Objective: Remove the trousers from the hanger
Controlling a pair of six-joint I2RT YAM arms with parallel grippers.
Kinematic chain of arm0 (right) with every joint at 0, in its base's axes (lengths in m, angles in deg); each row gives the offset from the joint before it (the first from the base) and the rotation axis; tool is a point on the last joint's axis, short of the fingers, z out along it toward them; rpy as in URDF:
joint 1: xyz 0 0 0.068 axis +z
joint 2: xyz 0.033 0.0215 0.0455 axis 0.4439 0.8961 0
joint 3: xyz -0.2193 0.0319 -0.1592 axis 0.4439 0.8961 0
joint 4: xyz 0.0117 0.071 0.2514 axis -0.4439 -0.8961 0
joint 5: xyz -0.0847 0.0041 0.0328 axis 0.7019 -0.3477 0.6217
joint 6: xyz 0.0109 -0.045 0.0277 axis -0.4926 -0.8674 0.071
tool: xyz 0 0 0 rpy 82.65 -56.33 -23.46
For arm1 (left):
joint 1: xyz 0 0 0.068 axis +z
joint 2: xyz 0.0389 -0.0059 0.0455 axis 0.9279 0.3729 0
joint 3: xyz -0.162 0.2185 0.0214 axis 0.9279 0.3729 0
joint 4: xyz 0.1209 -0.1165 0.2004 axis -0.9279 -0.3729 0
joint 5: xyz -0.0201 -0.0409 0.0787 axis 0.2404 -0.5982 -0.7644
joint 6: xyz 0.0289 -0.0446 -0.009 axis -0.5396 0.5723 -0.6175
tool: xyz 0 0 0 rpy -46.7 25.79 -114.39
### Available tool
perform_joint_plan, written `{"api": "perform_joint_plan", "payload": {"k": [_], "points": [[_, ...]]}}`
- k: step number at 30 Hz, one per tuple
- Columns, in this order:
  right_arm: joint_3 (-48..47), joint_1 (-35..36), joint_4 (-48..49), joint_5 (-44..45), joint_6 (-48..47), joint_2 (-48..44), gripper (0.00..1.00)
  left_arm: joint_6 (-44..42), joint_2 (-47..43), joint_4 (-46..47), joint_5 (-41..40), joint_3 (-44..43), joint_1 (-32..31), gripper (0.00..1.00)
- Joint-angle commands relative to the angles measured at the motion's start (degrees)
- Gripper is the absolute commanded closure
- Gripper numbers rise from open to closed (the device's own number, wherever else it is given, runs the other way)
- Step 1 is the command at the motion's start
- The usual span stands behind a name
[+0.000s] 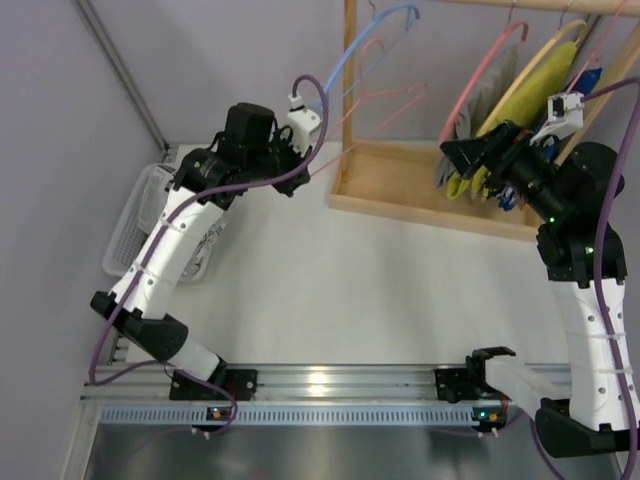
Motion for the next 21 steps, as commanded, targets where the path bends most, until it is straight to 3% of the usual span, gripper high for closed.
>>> {"api": "perform_joint_plan", "payload": {"k": [1, 10, 13, 21], "points": [[-2.2, -2.1, 0.2, -2.0, -0.6, -0.6, 0.01, -0.9, 3.9, 0.6, 2.8, -10.8, 0.5, 1.00], [-3.2, -4.8, 0.6, -1.0, -0.7, 0.2, 0.00, 5.0, 20.9, -0.3, 5.0, -34.8, 0.5, 1.00], [-2.1, -5.0, 0.9, -0.7, -0.2, -0.1, 0.01, 6.7, 24.8, 0.2, 5.2, -38.9, 0.4, 1.00], [1.1, -5.4, 1.6, -0.4, 0.7, -2.4, 0.01, 9.0, 29.2, 9.1, 3.8, -39.6, 0.4, 1.00]]}}
